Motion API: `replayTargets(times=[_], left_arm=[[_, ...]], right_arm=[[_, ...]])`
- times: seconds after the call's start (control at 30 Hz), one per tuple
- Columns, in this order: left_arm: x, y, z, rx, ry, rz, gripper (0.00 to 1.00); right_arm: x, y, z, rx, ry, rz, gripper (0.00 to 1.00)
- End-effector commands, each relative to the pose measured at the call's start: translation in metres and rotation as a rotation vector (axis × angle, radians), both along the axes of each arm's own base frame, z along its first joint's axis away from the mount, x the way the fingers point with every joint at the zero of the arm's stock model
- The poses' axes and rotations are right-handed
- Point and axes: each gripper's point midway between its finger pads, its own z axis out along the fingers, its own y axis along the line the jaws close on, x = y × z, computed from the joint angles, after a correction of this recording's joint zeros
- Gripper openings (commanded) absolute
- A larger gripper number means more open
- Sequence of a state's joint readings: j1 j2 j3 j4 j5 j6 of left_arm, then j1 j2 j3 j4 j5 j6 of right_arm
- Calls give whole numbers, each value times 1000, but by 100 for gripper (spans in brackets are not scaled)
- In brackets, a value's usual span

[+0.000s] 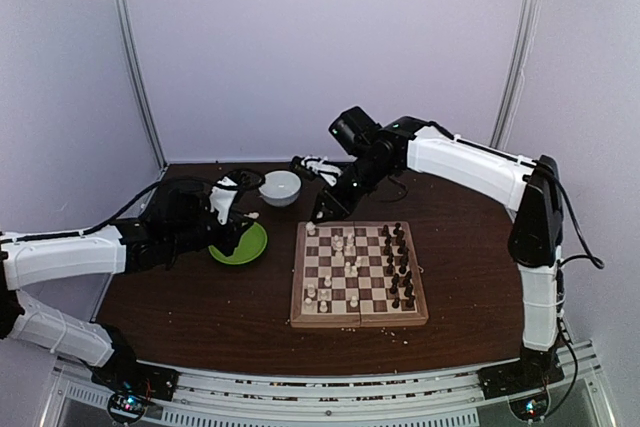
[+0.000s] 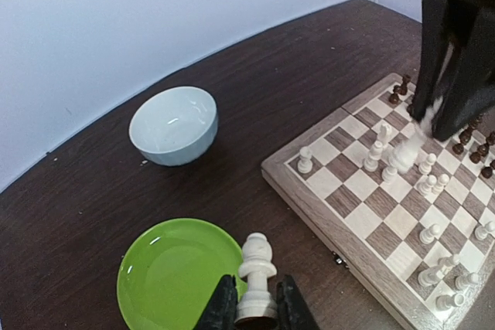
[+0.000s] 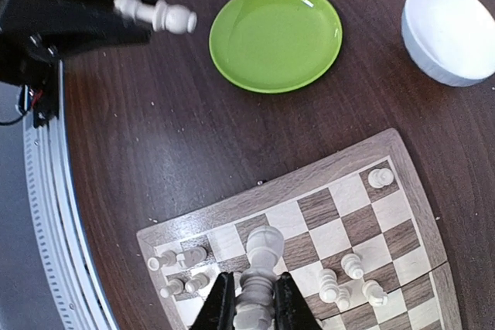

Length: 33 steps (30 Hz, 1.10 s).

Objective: Set up the chess pieces on the board
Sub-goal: Place the king on e1.

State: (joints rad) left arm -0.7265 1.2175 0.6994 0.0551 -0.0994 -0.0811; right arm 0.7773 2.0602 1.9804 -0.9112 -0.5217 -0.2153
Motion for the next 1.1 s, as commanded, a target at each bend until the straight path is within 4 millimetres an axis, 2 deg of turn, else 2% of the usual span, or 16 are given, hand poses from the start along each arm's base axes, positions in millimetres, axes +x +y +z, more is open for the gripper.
replayTargets(times=[0.0,0.2,0.37,0.47,0.7,1.07], left_arm=[[7,26,13,-33,-26,143,9],[4,44,18,-59,-50,215,9],[2,48,16,-68,-49,226,9],[1,49,16,-71,-50,228,9],[1,50,17,-77,-54,232,9],[1,49,12,-72,-48,231,9]], right_arm=[[-9,-3,-50,-224,-32,55,7],[-23,12,-71,-317,-75,131,7],[-31,18,-87,-365,-78,167,7],[-29,19,-95,-386,-84,153,8],[-21,20,-106,-426,-95,131,8],[-32,21,-116,-441,-59,164,9]])
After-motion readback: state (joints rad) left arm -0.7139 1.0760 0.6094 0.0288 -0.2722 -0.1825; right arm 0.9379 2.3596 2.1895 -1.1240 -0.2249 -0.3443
